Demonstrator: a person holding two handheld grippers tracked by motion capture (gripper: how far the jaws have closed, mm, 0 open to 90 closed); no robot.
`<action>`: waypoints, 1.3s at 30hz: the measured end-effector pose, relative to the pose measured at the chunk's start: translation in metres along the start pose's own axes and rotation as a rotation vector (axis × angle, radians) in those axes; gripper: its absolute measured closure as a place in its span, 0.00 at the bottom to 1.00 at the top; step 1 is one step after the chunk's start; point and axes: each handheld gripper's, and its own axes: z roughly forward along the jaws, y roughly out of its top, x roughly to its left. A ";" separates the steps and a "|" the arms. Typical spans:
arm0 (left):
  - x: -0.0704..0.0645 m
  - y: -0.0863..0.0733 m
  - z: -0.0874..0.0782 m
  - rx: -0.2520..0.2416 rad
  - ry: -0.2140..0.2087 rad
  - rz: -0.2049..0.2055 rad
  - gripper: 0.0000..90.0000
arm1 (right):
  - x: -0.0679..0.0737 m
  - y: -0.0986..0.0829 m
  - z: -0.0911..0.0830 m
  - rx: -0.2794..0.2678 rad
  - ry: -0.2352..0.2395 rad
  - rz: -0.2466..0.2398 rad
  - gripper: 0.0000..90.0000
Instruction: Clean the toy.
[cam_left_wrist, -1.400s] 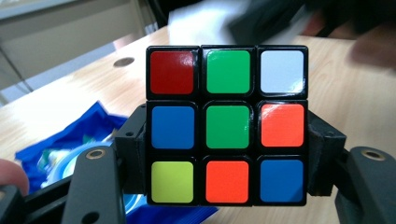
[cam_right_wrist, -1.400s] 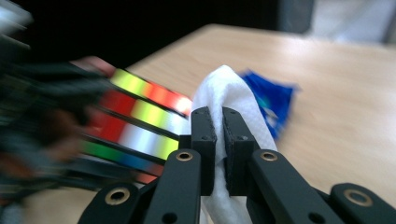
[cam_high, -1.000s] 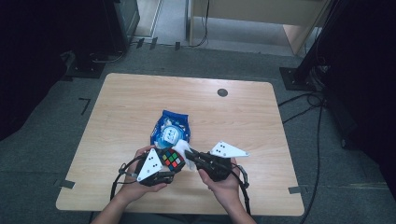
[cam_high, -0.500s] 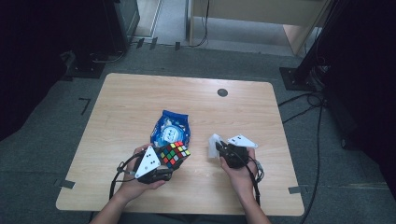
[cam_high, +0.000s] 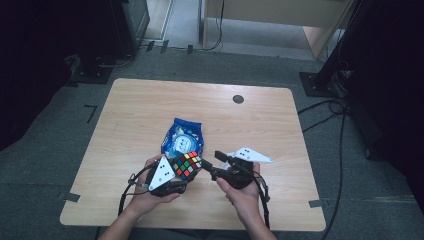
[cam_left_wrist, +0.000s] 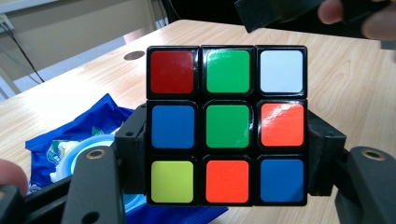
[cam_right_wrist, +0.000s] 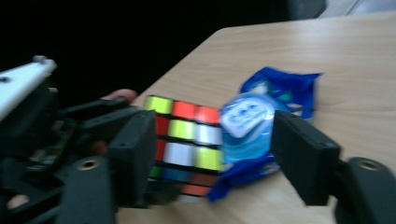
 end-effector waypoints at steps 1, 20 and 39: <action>-0.001 0.000 0.001 -0.001 0.003 0.005 0.38 | 0.003 -0.001 0.002 0.008 0.015 0.018 0.29; -0.009 -0.002 0.006 0.002 -0.038 0.031 0.36 | 0.002 -0.015 0.018 0.091 0.016 0.172 0.38; -0.015 -0.007 0.008 0.030 -0.025 0.123 0.26 | -0.009 0.001 0.008 0.206 0.087 0.148 0.38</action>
